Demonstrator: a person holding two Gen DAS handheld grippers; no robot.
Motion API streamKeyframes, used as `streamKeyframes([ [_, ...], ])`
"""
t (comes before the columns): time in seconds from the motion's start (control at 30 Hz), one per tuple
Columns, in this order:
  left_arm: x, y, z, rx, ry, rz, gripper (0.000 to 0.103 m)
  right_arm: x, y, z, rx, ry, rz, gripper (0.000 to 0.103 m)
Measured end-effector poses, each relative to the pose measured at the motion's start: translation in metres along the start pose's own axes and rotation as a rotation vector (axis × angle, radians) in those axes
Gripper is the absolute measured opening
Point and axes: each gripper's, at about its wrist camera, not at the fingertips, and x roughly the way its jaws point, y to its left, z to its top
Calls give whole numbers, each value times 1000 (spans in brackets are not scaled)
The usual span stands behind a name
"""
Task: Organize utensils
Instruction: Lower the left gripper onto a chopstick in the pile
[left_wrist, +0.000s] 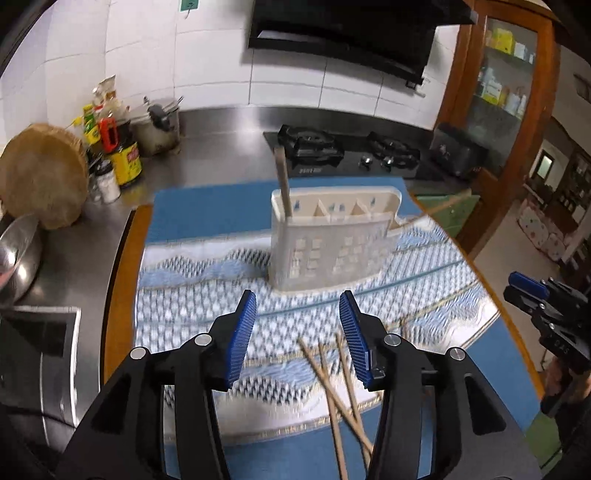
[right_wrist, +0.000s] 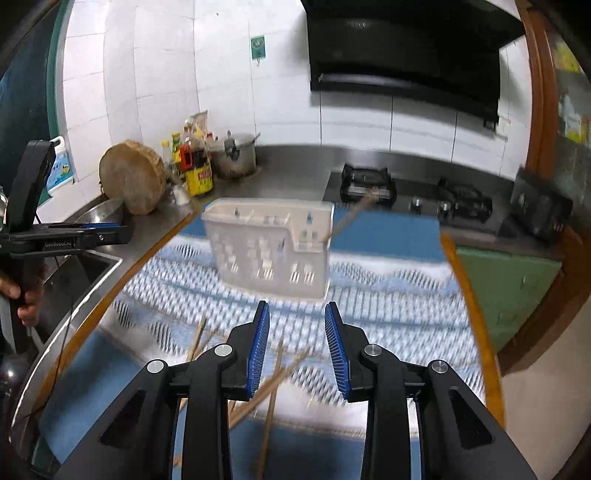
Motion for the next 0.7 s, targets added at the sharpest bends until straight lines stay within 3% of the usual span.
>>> streamKeyframes([
  [0.13, 5, -13, -36, 33, 29, 35, 48, 0, 10, -31, 4, 45, -10, 31],
  [0.53, 24, -60, -126, -59, 167, -67, 46, 6, 9, -89, 77, 146, -21, 31],
  [0.7, 37, -76, -154, -80, 209, -66, 45, 7, 5, -104, 106, 178, -16, 31],
])
